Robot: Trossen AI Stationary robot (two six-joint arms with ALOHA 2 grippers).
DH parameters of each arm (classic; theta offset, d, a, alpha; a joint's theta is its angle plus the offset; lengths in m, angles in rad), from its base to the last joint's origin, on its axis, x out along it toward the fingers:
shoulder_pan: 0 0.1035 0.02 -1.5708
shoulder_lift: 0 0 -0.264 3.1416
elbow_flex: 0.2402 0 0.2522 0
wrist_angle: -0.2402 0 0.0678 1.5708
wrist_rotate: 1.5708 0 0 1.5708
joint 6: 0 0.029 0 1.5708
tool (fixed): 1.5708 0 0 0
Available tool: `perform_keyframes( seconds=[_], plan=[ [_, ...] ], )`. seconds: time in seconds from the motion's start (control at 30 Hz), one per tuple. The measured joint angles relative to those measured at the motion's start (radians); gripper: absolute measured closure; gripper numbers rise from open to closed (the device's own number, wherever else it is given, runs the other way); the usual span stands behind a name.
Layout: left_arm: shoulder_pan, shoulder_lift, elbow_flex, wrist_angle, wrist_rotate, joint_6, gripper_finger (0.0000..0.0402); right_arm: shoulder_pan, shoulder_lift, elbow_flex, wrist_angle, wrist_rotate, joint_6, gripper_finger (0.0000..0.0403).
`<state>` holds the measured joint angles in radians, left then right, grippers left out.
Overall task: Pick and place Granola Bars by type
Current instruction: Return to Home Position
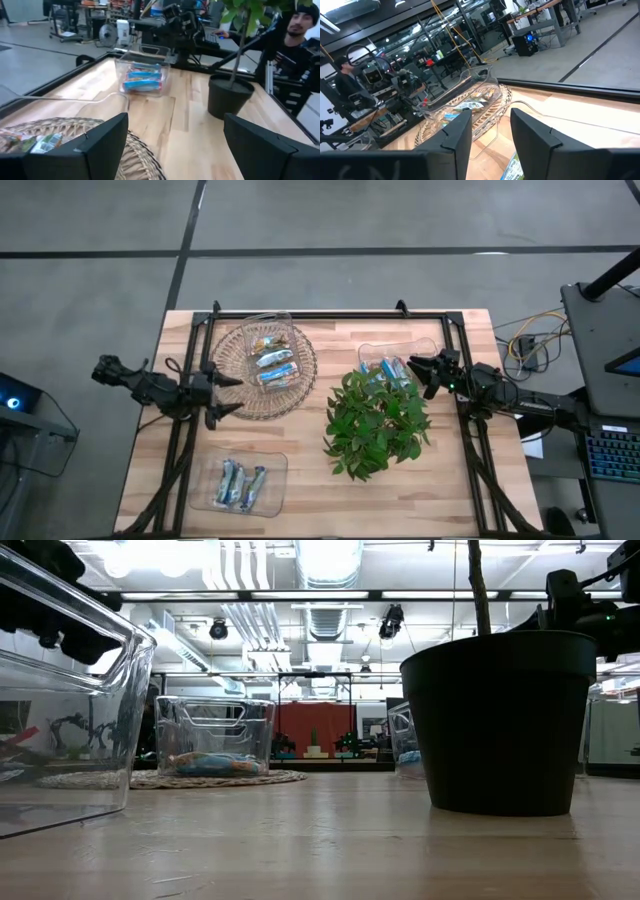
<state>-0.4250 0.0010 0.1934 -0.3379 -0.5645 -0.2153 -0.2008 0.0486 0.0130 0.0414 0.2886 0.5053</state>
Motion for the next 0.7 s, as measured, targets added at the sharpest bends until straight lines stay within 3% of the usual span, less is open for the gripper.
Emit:
perform_keyframes(
  seconds=[0.2,0.43,0.7],
  plan=[
    [0.000,0.000,-0.030,0.005,0.051,0.007,0.0095,0.000,0.000,0.000,0.000,0.000,0.000,0.0282],
    [0.000,-0.001,-0.068,0.028,0.242,0.050,0.0095,0.000,0.000,0.000,0.000,0.000,0.000,0.0276],
    [0.000,-0.001,-0.093,0.054,0.258,0.045,0.0095,0.000,0.000,0.000,0.000,0.000,0.000,0.0268]
  ],
)
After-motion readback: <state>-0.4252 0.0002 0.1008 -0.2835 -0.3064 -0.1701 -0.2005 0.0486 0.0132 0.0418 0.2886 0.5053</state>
